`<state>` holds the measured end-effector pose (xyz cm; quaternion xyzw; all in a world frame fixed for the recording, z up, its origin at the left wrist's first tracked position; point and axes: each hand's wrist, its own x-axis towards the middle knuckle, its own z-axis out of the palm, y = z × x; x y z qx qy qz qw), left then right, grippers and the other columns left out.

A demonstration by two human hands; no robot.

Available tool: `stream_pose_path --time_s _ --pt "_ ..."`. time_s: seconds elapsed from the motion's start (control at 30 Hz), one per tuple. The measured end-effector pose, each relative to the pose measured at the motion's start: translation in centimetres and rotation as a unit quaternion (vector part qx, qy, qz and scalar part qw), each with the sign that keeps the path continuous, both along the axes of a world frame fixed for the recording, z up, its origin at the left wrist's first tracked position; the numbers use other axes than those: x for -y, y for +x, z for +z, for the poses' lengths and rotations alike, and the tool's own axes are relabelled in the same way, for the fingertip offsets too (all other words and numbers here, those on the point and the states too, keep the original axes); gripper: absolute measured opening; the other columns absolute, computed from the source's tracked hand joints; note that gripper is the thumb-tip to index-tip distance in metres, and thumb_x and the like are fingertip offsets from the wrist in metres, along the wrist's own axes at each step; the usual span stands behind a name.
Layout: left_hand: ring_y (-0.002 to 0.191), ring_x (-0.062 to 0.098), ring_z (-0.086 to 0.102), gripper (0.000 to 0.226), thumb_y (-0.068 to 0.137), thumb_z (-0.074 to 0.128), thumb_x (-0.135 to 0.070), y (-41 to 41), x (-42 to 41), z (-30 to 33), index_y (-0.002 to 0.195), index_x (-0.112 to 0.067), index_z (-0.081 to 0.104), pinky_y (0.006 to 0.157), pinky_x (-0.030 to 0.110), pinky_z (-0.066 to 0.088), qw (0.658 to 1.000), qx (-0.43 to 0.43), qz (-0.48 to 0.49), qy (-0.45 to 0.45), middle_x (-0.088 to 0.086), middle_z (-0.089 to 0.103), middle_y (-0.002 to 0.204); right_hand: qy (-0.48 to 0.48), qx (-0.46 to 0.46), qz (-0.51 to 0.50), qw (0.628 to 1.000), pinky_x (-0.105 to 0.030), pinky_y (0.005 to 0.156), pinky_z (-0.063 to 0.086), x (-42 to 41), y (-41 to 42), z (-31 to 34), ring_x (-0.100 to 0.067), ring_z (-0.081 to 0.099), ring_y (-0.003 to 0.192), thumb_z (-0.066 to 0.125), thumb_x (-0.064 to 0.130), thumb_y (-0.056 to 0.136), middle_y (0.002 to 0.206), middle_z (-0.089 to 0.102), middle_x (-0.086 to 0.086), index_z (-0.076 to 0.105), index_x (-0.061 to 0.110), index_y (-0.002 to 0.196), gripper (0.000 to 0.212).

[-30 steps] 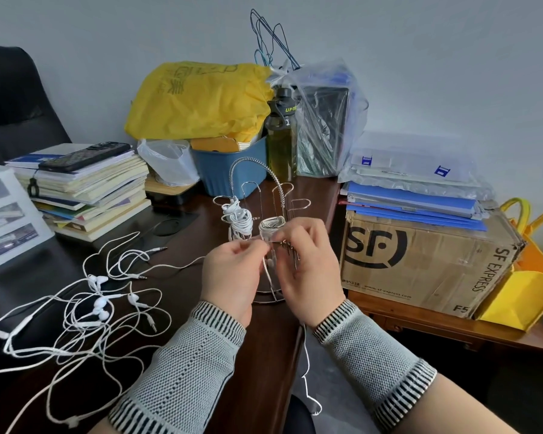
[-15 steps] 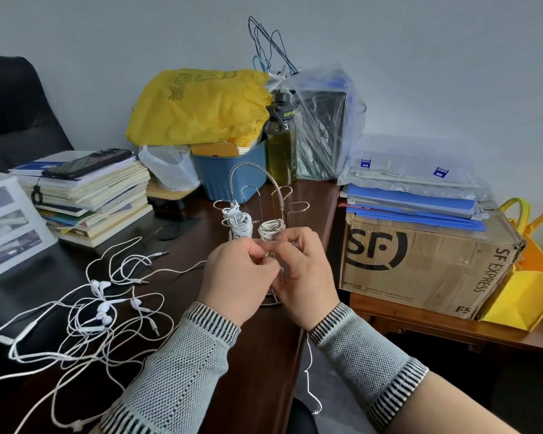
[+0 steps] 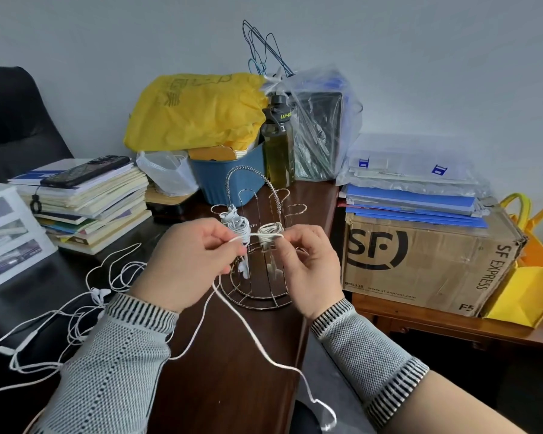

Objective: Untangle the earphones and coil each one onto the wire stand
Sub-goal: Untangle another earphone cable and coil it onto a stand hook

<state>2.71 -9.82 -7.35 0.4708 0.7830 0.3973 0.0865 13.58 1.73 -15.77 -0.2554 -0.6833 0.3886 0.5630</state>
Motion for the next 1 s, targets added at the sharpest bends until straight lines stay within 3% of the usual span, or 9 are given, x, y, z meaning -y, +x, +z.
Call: stream_pose_path --time_s 0.07,0.17,0.27,0.33,0.43,0.6,0.67,0.8,1.0 --pt "0.049 -0.001 0.058 0.004 0.087 0.069 -0.024 0.5 -0.6 -0.2 0.085 -0.023 0.072 0.051 0.012 0.044 0.996 0.059 0.000 0.061 -0.014 0.071 0.067 -0.053 0.000 -0.011 0.999 -0.013 0.065 0.047 0.0 -0.1 0.3 0.001 0.058 0.073 0.067 0.016 0.088 0.089 0.062 0.001 0.063 0.026 0.076 0.016" --pt "0.045 0.000 0.052 0.011 0.091 0.064 -0.026 1.2 -2.1 -1.1 0.085 -0.024 0.073 0.056 0.025 0.050 0.989 0.107 0.027 0.096 -0.013 0.073 0.070 -0.169 -0.028 0.024 0.985 -0.025 0.052 0.053 0.0 -0.4 0.7 -0.008 0.060 0.058 0.065 0.020 0.090 0.077 0.065 -0.004 0.065 0.011 0.080 0.013" --pt "0.042 0.002 0.051 0.025 0.094 0.057 -0.032 1.5 -3.2 -1.8 0.074 -0.027 0.071 0.060 0.028 0.048 0.989 0.105 0.057 0.082 -0.010 0.072 0.064 -0.200 -0.026 0.023 0.979 -0.031 0.052 0.055 -0.1 -0.5 1.1 -0.010 0.059 0.054 0.063 0.022 0.090 0.062 0.061 0.002 0.064 0.009 0.076 0.019" --pt "0.051 0.006 0.058 0.034 0.097 0.050 -0.035 1.7 -3.7 -2.1 0.071 -0.027 0.070 0.063 0.029 0.049 0.992 0.092 0.064 0.053 -0.008 0.071 0.061 -0.211 -0.024 0.020 0.977 -0.042 0.057 0.059 -0.2 -0.7 1.5 -0.015 0.060 0.058 0.062 0.023 0.091 0.062 0.061 0.001 0.064 0.006 0.075 0.023" --pt "0.054 0.013 0.056 0.042 0.098 0.047 -0.034 1.9 -4.4 -2.6 0.068 -0.019 0.071 0.062 0.028 0.044 0.987 0.140 0.074 0.027 -0.001 0.067 0.052 -0.228 -0.016 0.023 0.973 -0.051 0.061 0.058 -0.3 -0.9 1.6 -0.014 0.056 0.054 0.061 0.023 0.091 0.058 0.058 0.002 0.064 0.003 0.077 0.025" --pt "0.042 0.011 0.046 0.043 0.098 0.049 -0.029 2.1 -4.9 -3.6 0.066 -0.005 0.065 0.048 0.025 0.037 0.945 0.311 0.097 0.040 0.003 0.062 0.048 -0.235 0.000 0.011 0.972 -0.029 0.051 0.053 -0.3 -0.8 2.0 -0.003 0.048 0.042 0.060 0.024 0.091 0.046 0.049 0.010 0.064 -0.005 0.078 0.031" --pt "0.052 0.012 0.056 0.041 0.097 0.050 -0.027 2.3 -4.9 -3.7 0.062 -0.007 0.060 0.053 0.026 0.042 0.928 0.352 0.106 0.056 0.004 0.068 0.059 -0.230 0.010 0.002 0.973 -0.023 0.048 0.046 -0.5 -0.7 2.2 -0.005 0.046 0.043 0.059 0.024 0.092 0.052 0.052 0.000 0.063 -0.009 0.078 0.036" --pt "0.082 0.018 0.068 0.040 0.097 0.051 -0.026 2.4 -4.7 -4.0 0.062 -0.009 0.057 0.063 0.030 0.046 0.911 0.391 0.114 0.069 0.006 0.070 0.084 -0.239 0.028 -0.001 0.971 -0.025 0.049 0.043 -0.9 -0.7 2.4 -0.014 0.049 0.049 0.059 0.025 0.090 0.061 0.059 -0.010 0.064 -0.010 0.078 0.037" --pt "0.094 0.022 0.070 0.050 0.091 0.049 -0.013 2.7 -4.2 -5.0 0.041 -0.014 0.050 0.070 0.034 0.052 0.905 0.405 0.067 0.115 0.010 0.075 0.091 -0.275 0.020 -0.010 0.961 -0.024 0.046 0.037 -1.6 -0.9 2.4 -0.012 0.045 0.044 0.065 0.024 0.084 0.056 0.057 -0.007 0.065 -0.008 0.072 0.034"
